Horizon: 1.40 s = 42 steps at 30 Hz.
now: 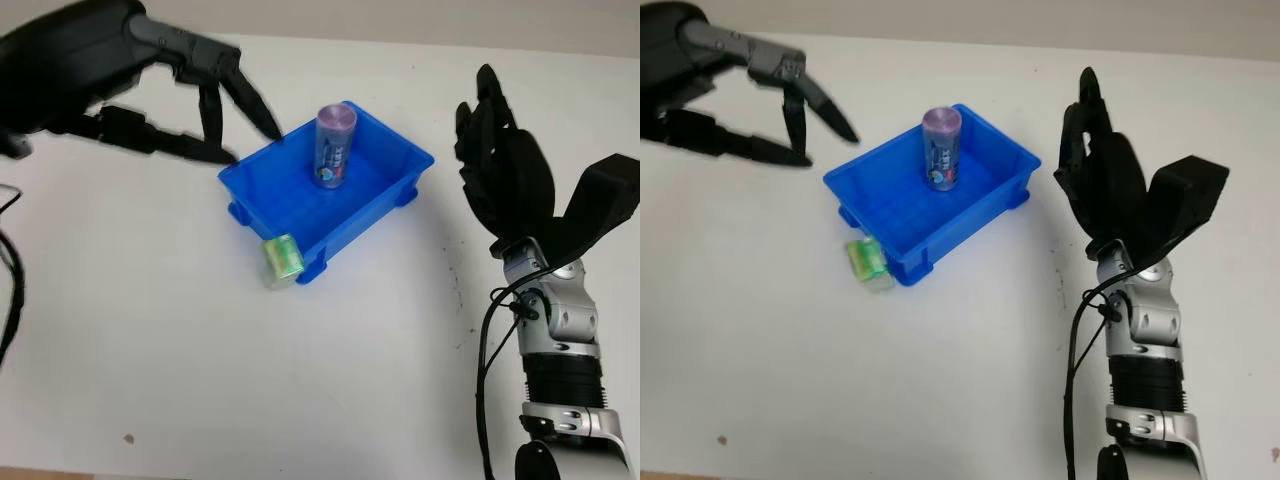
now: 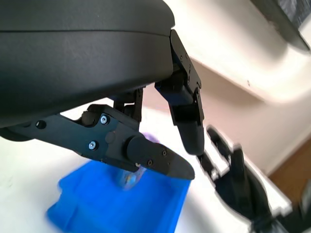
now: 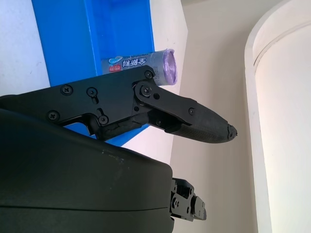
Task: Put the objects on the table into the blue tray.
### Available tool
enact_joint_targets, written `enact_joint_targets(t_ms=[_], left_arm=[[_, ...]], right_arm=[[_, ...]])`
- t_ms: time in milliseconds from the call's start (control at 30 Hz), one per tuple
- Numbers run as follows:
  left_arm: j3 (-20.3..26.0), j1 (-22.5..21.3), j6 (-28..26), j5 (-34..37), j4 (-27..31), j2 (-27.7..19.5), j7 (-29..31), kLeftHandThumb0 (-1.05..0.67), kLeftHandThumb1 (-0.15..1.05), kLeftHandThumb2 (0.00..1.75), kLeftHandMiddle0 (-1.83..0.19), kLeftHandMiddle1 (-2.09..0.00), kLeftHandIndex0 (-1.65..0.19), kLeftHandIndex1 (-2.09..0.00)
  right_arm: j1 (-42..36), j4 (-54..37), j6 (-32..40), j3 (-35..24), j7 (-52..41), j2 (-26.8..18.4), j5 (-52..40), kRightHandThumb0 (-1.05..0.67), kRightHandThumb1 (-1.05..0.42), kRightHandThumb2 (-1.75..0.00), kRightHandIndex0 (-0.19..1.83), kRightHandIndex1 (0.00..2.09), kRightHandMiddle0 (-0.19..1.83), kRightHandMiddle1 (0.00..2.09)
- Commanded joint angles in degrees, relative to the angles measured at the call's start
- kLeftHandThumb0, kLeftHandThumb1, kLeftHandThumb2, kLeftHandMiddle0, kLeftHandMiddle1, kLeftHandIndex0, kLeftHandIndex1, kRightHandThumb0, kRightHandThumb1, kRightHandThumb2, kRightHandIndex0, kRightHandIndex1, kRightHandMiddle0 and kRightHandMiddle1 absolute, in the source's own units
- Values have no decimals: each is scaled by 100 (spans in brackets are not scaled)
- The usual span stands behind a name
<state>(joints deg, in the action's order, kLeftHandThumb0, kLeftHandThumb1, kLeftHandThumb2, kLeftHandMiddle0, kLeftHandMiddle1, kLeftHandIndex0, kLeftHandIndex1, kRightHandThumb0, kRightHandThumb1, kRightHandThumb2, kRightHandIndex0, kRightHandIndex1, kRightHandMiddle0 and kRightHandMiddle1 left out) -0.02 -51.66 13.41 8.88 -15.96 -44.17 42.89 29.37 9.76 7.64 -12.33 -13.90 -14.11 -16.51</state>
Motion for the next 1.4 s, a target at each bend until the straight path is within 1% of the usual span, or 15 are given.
enact_joint_targets(t_ms=[0, 67, 167, 300, 433, 500, 533, 567, 633, 733, 833, 933, 1033, 1200, 1367], left_arm=[[-102, -290, 28, -248, -357, 270, -182, -32, 99, 5, -78, -80, -66, -71], [-148, -465, 164, -455, -803, 581, -385, -29, 99, 5, -84, -70, -67, -72], [-211, -675, 531, -745, -1499, 992, -689, -31, 100, 6, -87, -70, -67, -73], [-308, -870, 1047, -1112, -2221, 1374, -1032, -36, 104, 6, -65, -108, -48, -112], [-325, -882, 1169, -1197, -2427, 1549, -1040, -34, 105, 6, -55, -134, -37, -130], [-359, -828, 1050, -1090, -2325, 1487, -652, -35, 104, 6, -51, -145, -34, -132], [-422, -791, 988, -1052, -2197, 1375, -316, -38, 104, 6, -44, -157, -32, -131], [-453, -724, 813, -920, -2009, 1265, 110, -41, 104, 6, -38, -155, -29, -127], [-486, -493, 515, -736, -1488, 1059, 722, -48, 101, 5, -31, -117, -19, -111], [-539, 85, 199, -454, -330, 717, 1452, -62, 99, 5, -40, -43, -10, -79], [-469, 609, -441, -313, 935, 401, 1668, -70, 99, 5, -35, -15, -6, -55], [-322, 1057, -1243, -9, 2113, 134, 1765, -73, 100, 5, -27, -4, -7, -27], [-215, 1322, -1728, 284, 2805, -24, 1811, -73, 97, 5, -17, -3, -4, -17], [-115, 1720, -1968, 561, 3539, -160, 1839, -78, 95, 5, 7, -1, 11, -5], [-29, 2397, -1944, 644, 3784, 123, 1379, -68, 95, 5, 8, -4, 11, -6]], right_arm=[[-52, -74, -72, -26, 10, 10, 2, -63, -105, -75, -19, 0, -19, 0], [-72, -108, -72, -19, 6, 7, 7, -62, -105, -76, -19, 0, -19, 0], [-97, -143, -72, -21, 14, 21, 0, -62, -105, -76, -19, 0, -19, 0], [-156, -237, -50, -3, 59, 32, 32, -61, -105, -76, -19, 0, -19, 0], [-217, -290, -67, 10, 100, 34, 76, -62, -105, -76, -19, 0, -19, 0], [-242, -316, -53, 25, 108, 13, 106, -62, -105, -76, -19, 0, -19, 0], [-257, -338, -38, 24, 118, 12, 111, -63, -105, -76, -19, 0, -19, 0], [-272, -365, -10, 22, 146, 15, 124, -63, -105, -76, -19, 0, -19, 0], [-286, -383, 9, 17, 181, 25, 136, -63, -105, -75, -19, 0, -19, 0], [-257, -321, 1, 12, 158, 21, 125, -63, -105, -75, -19, 0, -19, 0], [-204, -238, -35, 21, 124, 15, 135, -63, -105, -74, -19, 0, -19, 0], [-140, -158, -73, 36, 104, 11, 169, -64, -105, -74, -19, 0, -19, 0], [-99, -120, -82, 35, 62, 17, 166, -65, -105, -74, -19, 0, -19, 0], [-56, -105, -57, 37, 72, 25, 187, -64, -105, -75, -19, 0, -19, 0], [-13, -42, -94, 28, 45, 58, 169, -64, -105, -74, -19, 0, -19, 0]])
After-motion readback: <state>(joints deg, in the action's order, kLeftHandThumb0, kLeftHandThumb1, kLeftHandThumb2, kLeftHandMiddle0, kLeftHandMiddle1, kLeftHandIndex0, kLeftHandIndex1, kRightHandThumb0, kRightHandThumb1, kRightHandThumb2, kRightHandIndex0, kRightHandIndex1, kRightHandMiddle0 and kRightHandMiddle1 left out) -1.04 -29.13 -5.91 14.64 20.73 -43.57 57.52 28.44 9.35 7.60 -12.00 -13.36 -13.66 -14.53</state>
